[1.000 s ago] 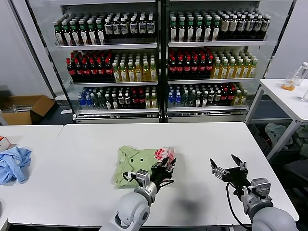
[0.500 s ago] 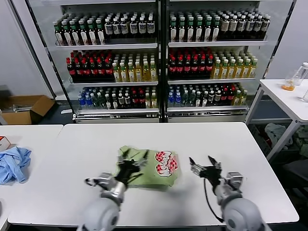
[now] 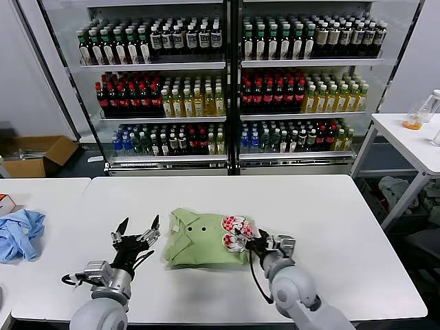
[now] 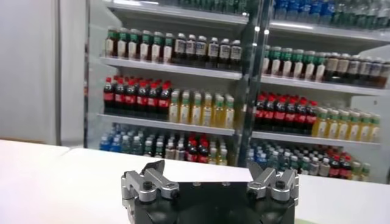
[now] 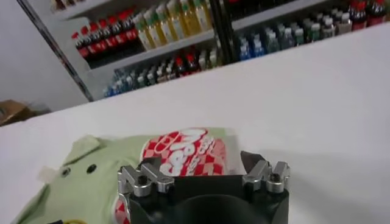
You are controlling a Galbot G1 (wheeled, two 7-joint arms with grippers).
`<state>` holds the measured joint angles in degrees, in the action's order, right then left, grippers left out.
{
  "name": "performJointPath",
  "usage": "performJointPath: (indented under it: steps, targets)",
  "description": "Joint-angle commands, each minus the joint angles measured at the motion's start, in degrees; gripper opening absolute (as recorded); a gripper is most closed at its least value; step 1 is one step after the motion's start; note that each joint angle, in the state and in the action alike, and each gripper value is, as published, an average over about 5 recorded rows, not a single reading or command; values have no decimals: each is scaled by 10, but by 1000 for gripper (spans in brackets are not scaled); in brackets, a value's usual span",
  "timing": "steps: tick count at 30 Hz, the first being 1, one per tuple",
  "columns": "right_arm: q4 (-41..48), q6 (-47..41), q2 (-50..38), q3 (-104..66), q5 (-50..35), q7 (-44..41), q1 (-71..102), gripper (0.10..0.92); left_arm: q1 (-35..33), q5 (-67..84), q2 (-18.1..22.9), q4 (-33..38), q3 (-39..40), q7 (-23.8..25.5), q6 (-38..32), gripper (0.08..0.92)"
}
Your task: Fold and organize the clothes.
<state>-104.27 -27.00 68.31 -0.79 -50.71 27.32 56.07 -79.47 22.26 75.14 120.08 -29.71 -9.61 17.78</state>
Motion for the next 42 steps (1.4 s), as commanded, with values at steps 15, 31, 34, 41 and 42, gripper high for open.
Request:
performJointPath:
  steps: [15,31,34,41,42]
  targets:
    - [89,-39,-1,35,45,4,-81,517,-22,-10,0,6,-30,-3,-5,823]
    - [160,-23,-50,-2,99,-87,-124,108,-8,-16,4,-8,-13,-2,-5,823]
    - [166,-21,-61,-13,116,-104,-129,105,-5,-18,4,-10,-9,-2,-5,823]
    - [96,32,-90,-42,185,-148,-92,108,1,-30,2,-15,0,1,-5,823]
    - [78,63,-92,-49,207,-148,-75,119,2,-32,2,-16,1,2,-5,823]
